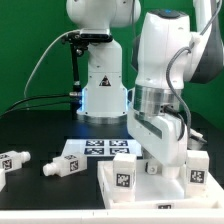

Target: Assemble square table

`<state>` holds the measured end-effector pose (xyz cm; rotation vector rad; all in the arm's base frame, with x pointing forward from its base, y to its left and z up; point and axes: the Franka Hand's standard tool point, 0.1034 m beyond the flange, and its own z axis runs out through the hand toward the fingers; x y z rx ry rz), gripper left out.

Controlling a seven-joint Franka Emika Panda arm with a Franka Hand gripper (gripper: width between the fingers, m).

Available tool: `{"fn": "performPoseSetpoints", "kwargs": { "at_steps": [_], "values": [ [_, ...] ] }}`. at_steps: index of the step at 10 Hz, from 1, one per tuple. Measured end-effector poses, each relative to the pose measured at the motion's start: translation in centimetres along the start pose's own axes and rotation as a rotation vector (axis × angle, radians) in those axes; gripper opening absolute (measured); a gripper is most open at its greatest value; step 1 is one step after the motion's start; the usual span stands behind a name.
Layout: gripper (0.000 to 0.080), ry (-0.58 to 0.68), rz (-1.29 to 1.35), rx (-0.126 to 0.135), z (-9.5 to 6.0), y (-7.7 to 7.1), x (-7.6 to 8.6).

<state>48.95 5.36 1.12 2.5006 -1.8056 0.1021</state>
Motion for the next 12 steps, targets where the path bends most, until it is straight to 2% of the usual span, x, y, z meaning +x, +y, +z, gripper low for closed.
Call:
{"fn": "performPoseSetpoints", "kwargs": {
  "at_steps": [2,3,4,5,8,9,10,11,12],
  "values": [
    [0.0081,-0.058,-0.266,-0.060,0.1,2.1,3.1],
    [0.0081,-0.073,-0.366,-0.067,0.6,2.9,4.5],
    [0.0082,-0.075,-0.429,-0.066,0.8,3.2,5.2],
    [0.0080,-0.074,-0.467,-0.067,0.8,3.1,5.1],
    [0.0081,-0.065,-0.627,-0.053,0.7,3.0,6.2],
    [0.0081,-0.058,-0.795,-0.042,0.7,2.3,7.4],
    [0.0080,-0.048,-0.898,-0.030,0.6,0.8,8.4],
    [0.0077,-0.057,-1.080,-0.009,0.5,-0.3,8.9],
    [0.0077,-0.057,-1.131,-0.002,0.6,-0.5,9.1]
  ]
}}
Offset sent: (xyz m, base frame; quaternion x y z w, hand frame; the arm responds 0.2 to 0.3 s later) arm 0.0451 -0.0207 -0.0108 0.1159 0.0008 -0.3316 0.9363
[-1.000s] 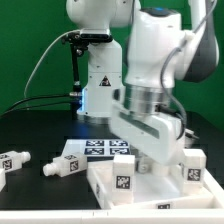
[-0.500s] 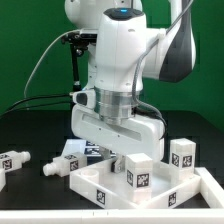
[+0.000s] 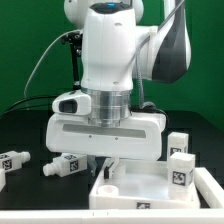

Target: Assemble square table

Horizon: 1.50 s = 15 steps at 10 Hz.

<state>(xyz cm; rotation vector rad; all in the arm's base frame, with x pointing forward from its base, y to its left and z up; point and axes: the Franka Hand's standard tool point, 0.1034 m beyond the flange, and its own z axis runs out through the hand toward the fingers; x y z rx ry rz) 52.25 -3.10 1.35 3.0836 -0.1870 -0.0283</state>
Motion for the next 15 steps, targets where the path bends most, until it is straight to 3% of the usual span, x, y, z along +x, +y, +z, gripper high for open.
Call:
{"fn": "performPoseSetpoints", "kwargs": {
  "at_steps": [3,6,10,12,14,15],
  "values": [
    [0.0070,-0.002,-0.200,-0.014,0.0,0.3,0.2],
    [0.0071,0.041,-0.554,-0.022,-1.6,0.9,3.7],
    [0.0057,0.018,-0.784,-0.055,-1.5,1.6,3.7],
    [0.0056,-0.019,-1.045,-0.030,-2.9,-0.3,6.7],
    [0.0049,-0.012,-1.220,-0.045,-3.2,-2.1,7.3],
    [0.0037,-0.017,-1.265,-0.048,-3.1,-1.6,7.3]
  ]
}}
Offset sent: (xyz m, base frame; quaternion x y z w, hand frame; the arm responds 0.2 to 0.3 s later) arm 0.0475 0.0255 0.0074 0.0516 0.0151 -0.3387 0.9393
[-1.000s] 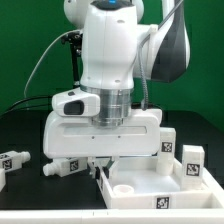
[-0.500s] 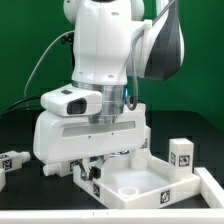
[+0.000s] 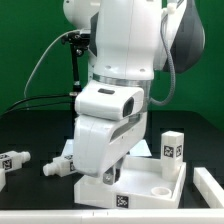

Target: Assemble square table

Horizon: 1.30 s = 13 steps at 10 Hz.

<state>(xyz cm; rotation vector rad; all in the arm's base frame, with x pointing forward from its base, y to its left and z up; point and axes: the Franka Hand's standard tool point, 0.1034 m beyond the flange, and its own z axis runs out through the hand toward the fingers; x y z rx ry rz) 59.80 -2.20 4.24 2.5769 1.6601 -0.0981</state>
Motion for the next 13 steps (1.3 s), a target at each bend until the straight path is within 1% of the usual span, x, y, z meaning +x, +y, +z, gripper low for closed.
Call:
{"fn": "performPoseSetpoints", "kwargs": {
  "at_steps": [3,6,7,8,9,10,11,13],
  "values": [
    [0.0016,-0.028,-0.135,-0.007,0.1,0.3,-0.8],
    [0.0010,-0.028,-0.097,-0.006,0.2,0.3,-0.8],
    [0.0229,-0.027,-0.051,-0.003,0.5,0.0,-0.1],
    [0.0229,-0.029,-0.051,0.004,0.9,-0.1,0.2],
    [0.0414,-0.029,-0.049,0.006,1.4,-0.1,0.5],
    [0.0549,-0.029,-0.051,0.010,1.8,-0.4,0.7],
    [0.0628,-0.030,-0.047,0.011,2.1,-0.6,0.4],
    [0.0643,-0.029,-0.042,0.010,2.1,-0.6,0.4]
  ]
}}
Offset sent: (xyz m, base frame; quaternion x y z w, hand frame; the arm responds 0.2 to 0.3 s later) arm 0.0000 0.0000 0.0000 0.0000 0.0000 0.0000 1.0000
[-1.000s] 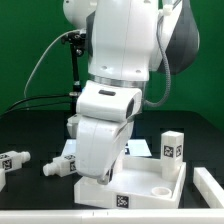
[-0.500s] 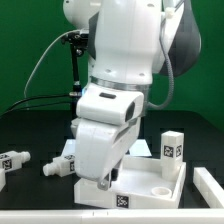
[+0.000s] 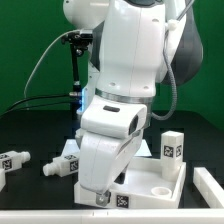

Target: Assemble square table

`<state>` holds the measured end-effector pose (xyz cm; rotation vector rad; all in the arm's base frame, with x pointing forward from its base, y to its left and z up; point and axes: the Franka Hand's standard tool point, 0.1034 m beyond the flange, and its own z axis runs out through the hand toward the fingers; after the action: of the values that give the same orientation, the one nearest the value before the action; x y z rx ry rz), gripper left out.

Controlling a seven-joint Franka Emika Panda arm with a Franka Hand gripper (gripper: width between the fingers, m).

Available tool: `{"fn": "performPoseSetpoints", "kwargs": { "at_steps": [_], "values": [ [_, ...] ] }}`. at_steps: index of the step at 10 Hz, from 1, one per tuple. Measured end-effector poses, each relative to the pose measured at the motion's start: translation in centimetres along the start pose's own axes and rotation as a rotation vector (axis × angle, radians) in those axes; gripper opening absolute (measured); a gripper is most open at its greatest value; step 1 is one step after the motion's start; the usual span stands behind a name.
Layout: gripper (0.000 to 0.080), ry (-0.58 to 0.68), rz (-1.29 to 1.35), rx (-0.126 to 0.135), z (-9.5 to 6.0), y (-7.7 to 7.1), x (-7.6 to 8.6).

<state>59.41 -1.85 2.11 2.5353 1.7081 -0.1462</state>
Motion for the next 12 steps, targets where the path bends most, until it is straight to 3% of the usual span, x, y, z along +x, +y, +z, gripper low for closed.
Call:
{"fn": "performPoseSetpoints", "kwargs": {
  "at_steps": [4,5,6,7,8,9,10,12],
  "values": [
    [0.0649,0.000,0.012,0.001,0.05,0.08,-0.25],
    [0.0558,0.000,0.015,0.001,0.05,0.10,-0.29],
    [0.0381,0.000,0.019,0.001,0.06,0.11,-0.34],
    [0.0381,0.000,0.022,0.001,0.06,0.13,-0.38],
    [0.0179,0.000,0.024,0.001,0.07,0.15,-0.44],
    [0.0179,0.000,0.026,0.001,0.07,0.18,-0.50],
    [0.0064,0.000,0.027,0.001,0.07,0.19,-0.52],
    [0.0050,0.006,0.006,-0.006,-0.62,0.46,-0.07]
  ]
}}
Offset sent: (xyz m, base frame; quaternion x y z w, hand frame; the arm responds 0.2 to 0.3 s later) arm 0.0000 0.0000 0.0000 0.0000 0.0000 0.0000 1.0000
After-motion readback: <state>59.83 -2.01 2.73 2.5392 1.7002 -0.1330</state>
